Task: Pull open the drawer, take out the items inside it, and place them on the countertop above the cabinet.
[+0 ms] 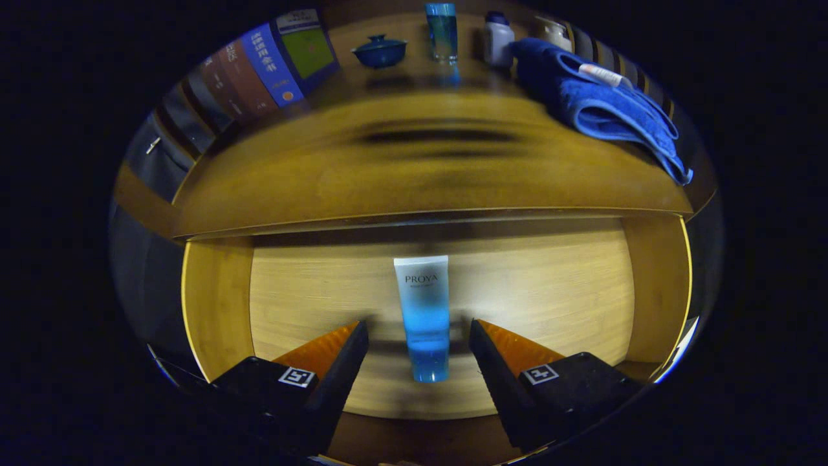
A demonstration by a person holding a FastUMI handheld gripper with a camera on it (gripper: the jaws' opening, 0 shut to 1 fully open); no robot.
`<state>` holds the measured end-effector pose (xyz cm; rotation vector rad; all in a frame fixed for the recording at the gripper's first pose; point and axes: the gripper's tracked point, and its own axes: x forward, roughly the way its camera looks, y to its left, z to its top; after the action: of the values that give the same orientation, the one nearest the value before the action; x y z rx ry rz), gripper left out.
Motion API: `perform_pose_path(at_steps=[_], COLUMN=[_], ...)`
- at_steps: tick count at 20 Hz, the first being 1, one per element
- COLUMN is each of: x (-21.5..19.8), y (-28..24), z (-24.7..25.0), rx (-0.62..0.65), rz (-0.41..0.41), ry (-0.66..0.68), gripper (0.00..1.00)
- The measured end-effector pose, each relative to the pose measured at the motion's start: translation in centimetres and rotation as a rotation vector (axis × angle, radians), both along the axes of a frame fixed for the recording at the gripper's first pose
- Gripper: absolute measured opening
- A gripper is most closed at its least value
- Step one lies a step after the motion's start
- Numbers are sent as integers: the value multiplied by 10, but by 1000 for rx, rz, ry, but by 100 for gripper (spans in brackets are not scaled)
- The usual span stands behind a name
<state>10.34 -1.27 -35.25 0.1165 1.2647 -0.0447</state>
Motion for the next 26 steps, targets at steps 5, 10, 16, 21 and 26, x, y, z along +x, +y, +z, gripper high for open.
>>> perform_pose_path(at_steps=[5,10,16,21,26], x=[0,-2,-2,-20,-31], y=[-6,-10,-5,3,8], z=[-13,-40,-12,33,100], rx=[-60,-99,-62,-23,9], rz=[25,60,45,69,80], ry=[90,100,78,-21,-182], gripper=[91,62,44,43,44])
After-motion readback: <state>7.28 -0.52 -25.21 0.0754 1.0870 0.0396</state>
